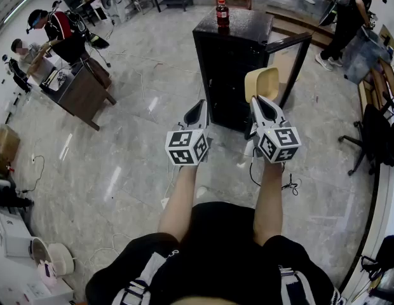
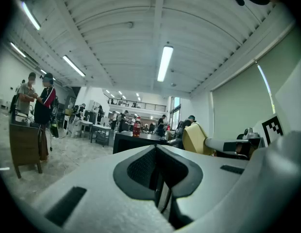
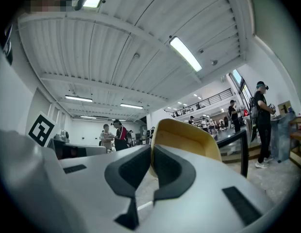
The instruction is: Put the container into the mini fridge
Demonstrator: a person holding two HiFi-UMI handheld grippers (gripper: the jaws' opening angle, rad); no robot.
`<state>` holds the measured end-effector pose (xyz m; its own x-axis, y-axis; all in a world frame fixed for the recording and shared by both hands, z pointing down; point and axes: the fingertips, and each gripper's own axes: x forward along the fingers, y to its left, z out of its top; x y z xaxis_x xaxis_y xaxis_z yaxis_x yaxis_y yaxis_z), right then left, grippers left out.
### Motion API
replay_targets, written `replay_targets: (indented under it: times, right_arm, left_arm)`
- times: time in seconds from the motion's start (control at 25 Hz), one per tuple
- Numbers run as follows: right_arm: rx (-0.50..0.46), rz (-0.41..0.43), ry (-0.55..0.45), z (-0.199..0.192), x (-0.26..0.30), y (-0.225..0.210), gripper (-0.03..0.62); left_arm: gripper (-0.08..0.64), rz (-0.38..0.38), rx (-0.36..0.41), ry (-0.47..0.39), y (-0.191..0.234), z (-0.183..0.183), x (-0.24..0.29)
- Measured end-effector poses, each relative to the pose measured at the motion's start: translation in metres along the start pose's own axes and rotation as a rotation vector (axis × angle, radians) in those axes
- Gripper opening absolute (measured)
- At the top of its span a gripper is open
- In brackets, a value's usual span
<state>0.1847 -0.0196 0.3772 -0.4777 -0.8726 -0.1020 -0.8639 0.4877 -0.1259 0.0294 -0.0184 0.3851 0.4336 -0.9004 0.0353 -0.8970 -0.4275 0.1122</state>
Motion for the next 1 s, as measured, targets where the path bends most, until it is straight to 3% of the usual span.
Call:
replay_targets:
  times: [0.64,1.0]
  right_arm:
    - [0.049,-0.027,0.004,0.002,0.008,-0.015,0.023]
    - [0.005,0.035,0.056,-0.019,0.060,0.005,0.023]
  left_arm:
    - [0.011,-0.007,0.017,-0.005,-0.002,0.009,0.001]
    - [0.011,0.045,-0.043,0.021,0.049,-0.010,0.020]
